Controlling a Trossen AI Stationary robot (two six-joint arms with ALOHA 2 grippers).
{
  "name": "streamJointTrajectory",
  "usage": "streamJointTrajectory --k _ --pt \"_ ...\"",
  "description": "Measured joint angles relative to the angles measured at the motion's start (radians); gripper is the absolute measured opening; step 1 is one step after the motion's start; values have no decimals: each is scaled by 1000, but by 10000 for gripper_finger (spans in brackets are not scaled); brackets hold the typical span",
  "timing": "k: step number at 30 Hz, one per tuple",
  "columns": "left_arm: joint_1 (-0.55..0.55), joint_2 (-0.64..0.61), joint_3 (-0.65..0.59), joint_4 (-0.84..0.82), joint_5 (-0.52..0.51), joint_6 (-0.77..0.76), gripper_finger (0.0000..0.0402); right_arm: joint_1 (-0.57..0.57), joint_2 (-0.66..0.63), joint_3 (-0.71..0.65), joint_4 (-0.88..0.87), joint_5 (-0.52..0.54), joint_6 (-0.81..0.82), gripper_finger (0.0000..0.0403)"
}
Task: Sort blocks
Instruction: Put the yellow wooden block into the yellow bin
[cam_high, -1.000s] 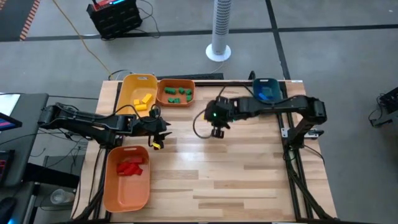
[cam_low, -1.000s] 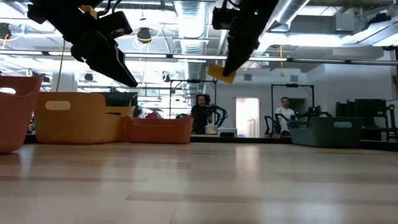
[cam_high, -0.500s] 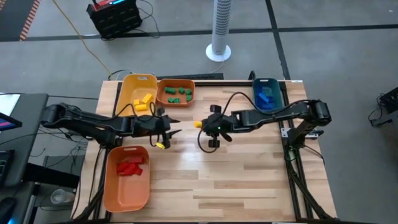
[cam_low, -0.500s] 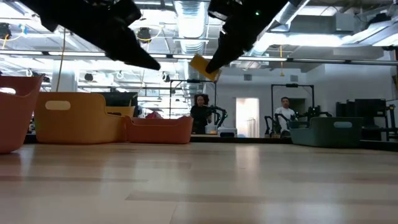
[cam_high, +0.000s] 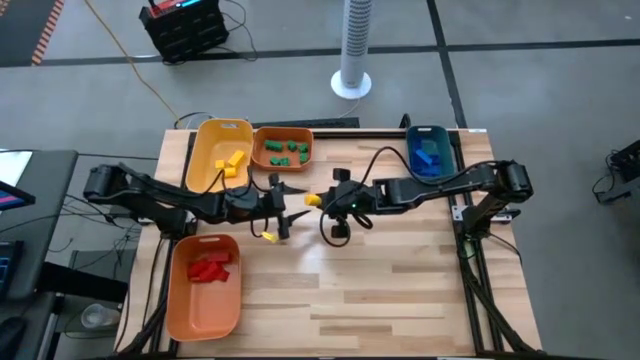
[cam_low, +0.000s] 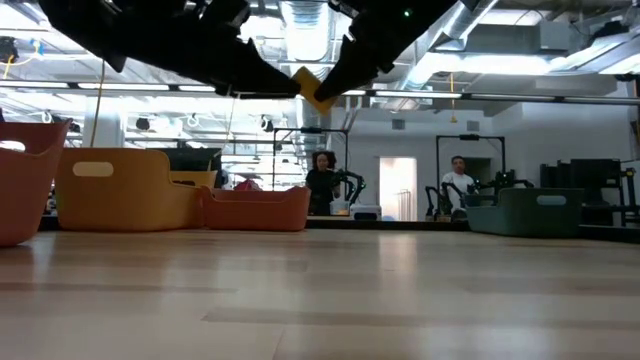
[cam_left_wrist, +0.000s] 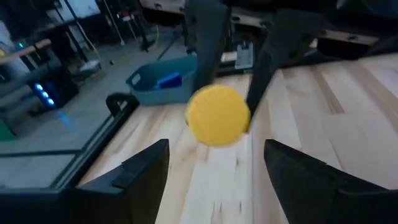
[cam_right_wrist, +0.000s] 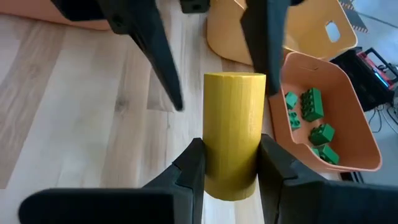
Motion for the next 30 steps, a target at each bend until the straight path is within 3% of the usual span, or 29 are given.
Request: streamJointTrajectory --k 13,25,30 --pt "0 121 0 241 -2 79 245 15 0 0 14 -4 -11 103" --pt "0 126 0 258 2 99 137 6 0 0 3 -5 -22 103" --pt "0 126 0 258 5 89 123 6 0 0 1 -5 -26 113"
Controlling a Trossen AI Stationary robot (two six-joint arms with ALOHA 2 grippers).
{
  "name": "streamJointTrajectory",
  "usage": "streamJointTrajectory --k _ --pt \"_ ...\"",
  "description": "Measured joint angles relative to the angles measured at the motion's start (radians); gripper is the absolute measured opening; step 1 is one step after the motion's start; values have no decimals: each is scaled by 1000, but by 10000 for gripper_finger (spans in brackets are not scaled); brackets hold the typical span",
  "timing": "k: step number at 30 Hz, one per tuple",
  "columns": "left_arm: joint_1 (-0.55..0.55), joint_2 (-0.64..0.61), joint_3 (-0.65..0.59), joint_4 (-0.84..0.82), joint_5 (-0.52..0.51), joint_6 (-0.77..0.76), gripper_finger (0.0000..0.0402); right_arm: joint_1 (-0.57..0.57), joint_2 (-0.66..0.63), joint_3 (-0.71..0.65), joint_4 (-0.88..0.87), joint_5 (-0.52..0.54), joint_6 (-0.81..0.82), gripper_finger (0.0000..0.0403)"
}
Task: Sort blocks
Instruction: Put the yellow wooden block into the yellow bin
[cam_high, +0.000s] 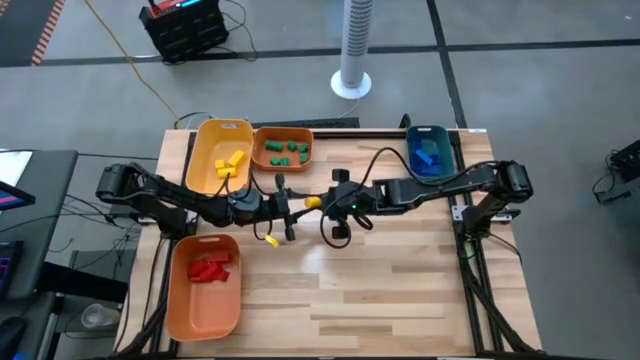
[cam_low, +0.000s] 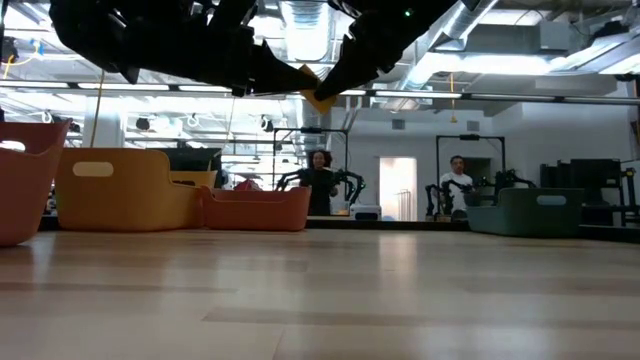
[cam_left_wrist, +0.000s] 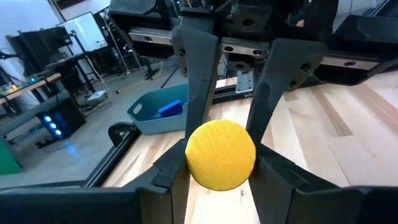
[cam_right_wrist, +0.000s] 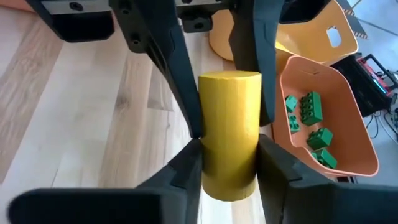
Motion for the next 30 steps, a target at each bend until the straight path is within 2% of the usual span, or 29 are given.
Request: streamJointTrajectory --k 9,11,14,17,23,26,30 --pt "0 0 0 -5 -10 -45 123 0 -4 0 -29 7 14 224" --pt "0 -2 0 -20 -13 -57 123 0 -6 0 -55 37 15 240" --pt "1 -35 6 -116 -18 -61 124 -3 -17 0 -152 141 31 248" --pt "5 -100 42 -322 -78 -99 124 -19 -20 1 -263 207 85 248" --pt "41 -241 161 -946 -311 -330 125 -58 -17 0 -407 213 210 248" --pt "68 -289 215 -1216 -388 -483 125 -50 -16 -16 -383 213 222 248" --pt "136 -326 246 -1476 -434 -665 125 -23 -16 -28 -352 212 230 248"
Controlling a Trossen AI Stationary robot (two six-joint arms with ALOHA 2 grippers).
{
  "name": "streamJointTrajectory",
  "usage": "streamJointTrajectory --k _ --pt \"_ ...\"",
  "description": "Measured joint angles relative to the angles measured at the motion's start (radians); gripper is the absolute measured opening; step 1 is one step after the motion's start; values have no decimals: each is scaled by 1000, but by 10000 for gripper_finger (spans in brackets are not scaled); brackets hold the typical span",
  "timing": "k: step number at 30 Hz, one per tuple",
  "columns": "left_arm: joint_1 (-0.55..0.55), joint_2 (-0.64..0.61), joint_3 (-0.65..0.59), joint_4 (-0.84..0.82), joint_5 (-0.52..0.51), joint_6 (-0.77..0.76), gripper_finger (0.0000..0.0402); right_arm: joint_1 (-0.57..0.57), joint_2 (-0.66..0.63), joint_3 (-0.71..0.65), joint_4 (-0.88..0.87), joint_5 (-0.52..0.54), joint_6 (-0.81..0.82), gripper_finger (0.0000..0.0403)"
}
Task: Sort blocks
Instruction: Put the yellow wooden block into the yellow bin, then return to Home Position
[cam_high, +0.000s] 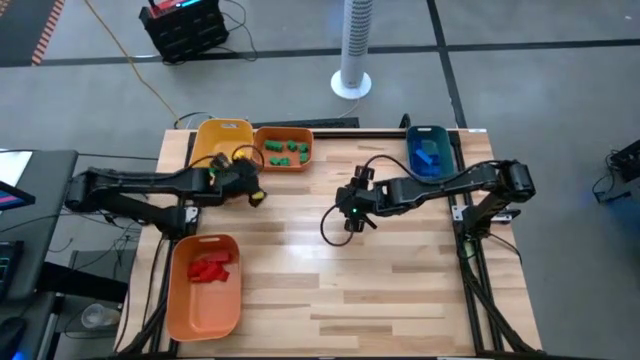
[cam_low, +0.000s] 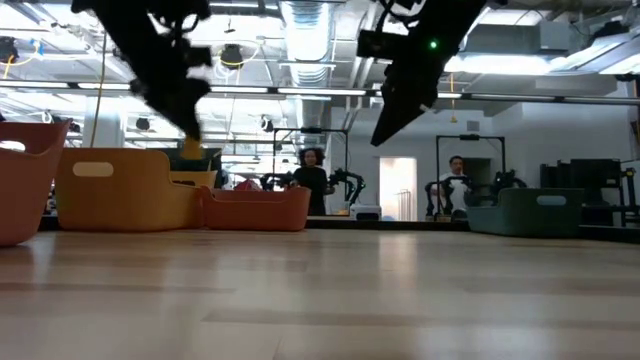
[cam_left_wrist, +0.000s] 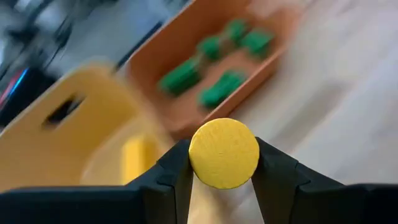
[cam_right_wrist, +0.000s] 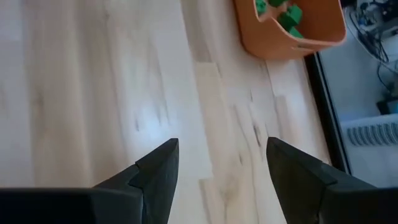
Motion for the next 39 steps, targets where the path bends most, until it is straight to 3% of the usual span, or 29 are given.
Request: streamJointTrajectory --k 6,14,24,34,39 --pt "180 14 0 -249 48 -114 125 50 0 -1 34 1 -2 249" --pt "320 19 0 -261 165 -84 135 88 0 -1 49 1 -8 249" --pt "326 18 0 -269 216 -45 213 97 0 -1 47 2 -8 249" --pt "313 17 89 -264 175 79 214 97 -60 -1 20 3 -4 249" --pt "238 3 116 -117 173 215 213 81 -151 -18 13 6 -25 249"
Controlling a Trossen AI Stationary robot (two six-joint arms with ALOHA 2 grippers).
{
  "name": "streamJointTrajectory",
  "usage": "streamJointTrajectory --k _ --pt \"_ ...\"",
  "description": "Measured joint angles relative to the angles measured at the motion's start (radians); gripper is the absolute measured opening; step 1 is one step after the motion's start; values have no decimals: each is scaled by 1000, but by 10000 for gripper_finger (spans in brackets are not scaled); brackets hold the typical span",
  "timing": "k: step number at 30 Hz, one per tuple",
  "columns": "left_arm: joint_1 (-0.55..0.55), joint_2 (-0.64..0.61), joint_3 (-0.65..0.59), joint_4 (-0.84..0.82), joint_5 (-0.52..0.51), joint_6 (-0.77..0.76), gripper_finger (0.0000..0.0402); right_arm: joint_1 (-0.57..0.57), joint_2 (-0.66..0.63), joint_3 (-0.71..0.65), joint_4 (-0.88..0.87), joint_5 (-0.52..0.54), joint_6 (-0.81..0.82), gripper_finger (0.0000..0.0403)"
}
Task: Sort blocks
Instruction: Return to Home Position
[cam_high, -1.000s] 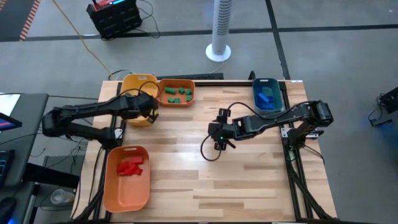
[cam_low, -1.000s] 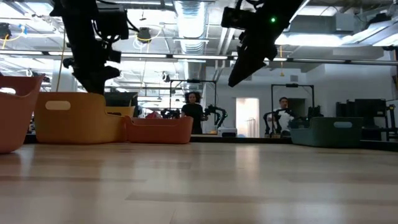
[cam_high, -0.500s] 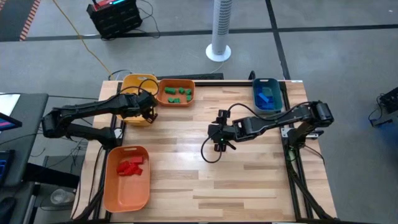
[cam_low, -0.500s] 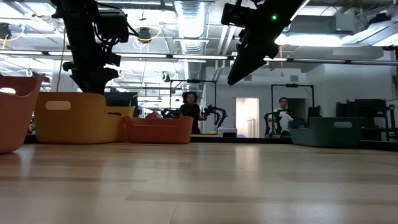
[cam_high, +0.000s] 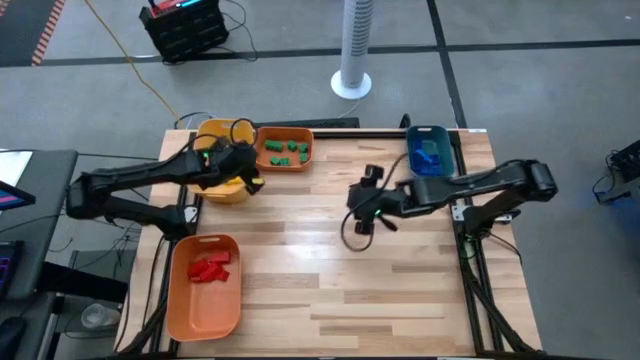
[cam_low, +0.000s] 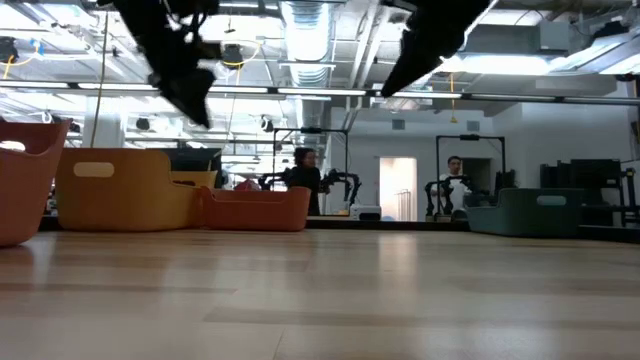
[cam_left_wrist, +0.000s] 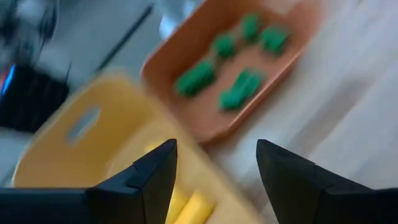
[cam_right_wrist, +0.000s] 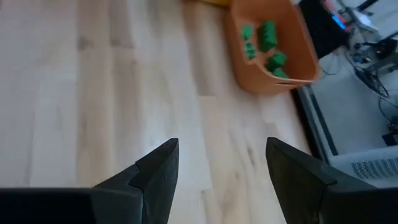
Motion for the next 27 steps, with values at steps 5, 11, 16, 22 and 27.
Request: streamJointTrajectory --k 5,11,16,22,27 --pt "-124 -33 0 155 1 80 212 -65 -149 -142 81 3 13 249" --pt "-324 -112 -35 173 -15 89 212 -85 -356 -307 104 2 144 249" --pt "-461 -190 -136 244 -26 67 212 -30 -521 -425 127 75 217 249" --pt "-565 -246 -316 496 -23 95 212 15 -676 -575 289 108 218 249" --pt "-614 -288 -435 661 -15 139 212 27 -768 -718 454 105 218 249"
